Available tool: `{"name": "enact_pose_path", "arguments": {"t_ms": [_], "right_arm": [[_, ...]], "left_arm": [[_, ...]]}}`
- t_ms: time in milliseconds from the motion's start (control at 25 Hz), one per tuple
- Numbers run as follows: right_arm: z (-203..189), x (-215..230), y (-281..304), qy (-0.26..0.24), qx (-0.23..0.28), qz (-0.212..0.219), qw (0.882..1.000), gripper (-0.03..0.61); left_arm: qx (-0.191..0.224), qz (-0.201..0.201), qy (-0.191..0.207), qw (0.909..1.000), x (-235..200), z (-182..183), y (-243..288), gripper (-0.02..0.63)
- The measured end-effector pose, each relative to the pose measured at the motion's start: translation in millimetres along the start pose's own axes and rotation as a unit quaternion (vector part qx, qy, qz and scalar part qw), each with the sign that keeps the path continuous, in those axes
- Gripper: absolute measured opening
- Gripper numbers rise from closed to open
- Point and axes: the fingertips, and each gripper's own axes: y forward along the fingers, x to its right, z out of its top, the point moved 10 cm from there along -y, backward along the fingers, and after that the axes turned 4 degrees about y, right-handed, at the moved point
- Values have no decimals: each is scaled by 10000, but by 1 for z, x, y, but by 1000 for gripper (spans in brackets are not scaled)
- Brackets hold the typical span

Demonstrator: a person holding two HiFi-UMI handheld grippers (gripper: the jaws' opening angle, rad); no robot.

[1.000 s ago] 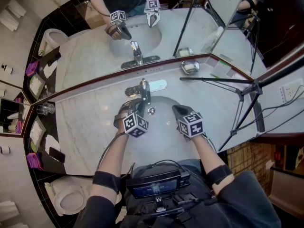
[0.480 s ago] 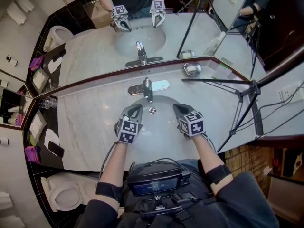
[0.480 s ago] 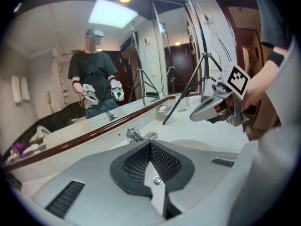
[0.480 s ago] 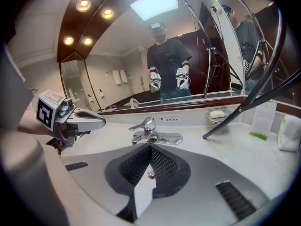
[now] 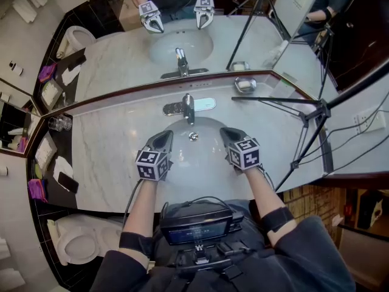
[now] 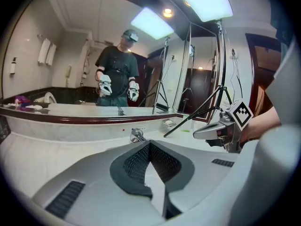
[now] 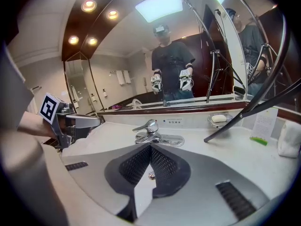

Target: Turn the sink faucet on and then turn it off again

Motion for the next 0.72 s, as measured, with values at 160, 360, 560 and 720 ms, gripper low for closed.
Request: {"name": "enact_pose_path", "arguments": {"t_ms": [160, 360, 560, 720], "right_arm": [[-2, 0, -3, -10, -22, 12, 10000, 20], [-4, -1, -4, -29, -39, 37, 10000, 20], [-3, -3, 1, -369, -44, -16, 9993, 20], [11, -18, 8, -1290, -157, -234, 9912, 22]], "left_arm": [[1, 48, 106, 9999, 3, -2, -4, 0], [-14, 166, 118, 9998, 4, -5, -7, 0], [-65, 196, 167, 9996, 2, -8, -7, 0], [-139, 203, 255, 9994, 1, -12, -5, 0]]}}
